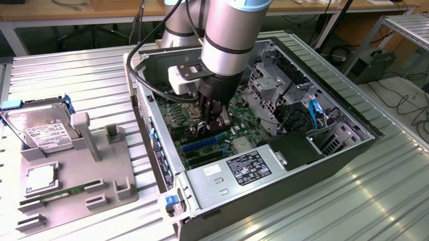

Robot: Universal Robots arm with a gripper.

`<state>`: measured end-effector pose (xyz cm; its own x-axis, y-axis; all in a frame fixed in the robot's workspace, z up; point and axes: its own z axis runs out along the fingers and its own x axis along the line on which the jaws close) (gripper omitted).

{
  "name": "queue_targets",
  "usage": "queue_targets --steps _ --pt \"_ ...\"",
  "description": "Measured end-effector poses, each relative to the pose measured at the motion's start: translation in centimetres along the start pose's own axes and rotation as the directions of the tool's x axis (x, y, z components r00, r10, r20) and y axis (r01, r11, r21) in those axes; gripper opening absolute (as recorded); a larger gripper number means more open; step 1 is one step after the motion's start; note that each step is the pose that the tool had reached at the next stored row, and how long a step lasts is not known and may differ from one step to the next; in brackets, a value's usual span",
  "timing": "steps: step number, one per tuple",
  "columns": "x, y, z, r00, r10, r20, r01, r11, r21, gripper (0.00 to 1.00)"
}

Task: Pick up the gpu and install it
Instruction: 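Insert the gpu into the slot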

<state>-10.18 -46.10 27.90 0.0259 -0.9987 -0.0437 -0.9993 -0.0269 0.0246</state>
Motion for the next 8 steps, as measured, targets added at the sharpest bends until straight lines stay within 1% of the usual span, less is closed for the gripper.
queue_targets --steps 4,8 --pt "0.0 0.2 0.2 1.0 0.0 -0.0003 0.0 1.0 -0.0001 0.26" --pt "0.01 0.21 0.22 1.0 0.0 -0.0003 0.0 1.0 -0.0001 0.26"
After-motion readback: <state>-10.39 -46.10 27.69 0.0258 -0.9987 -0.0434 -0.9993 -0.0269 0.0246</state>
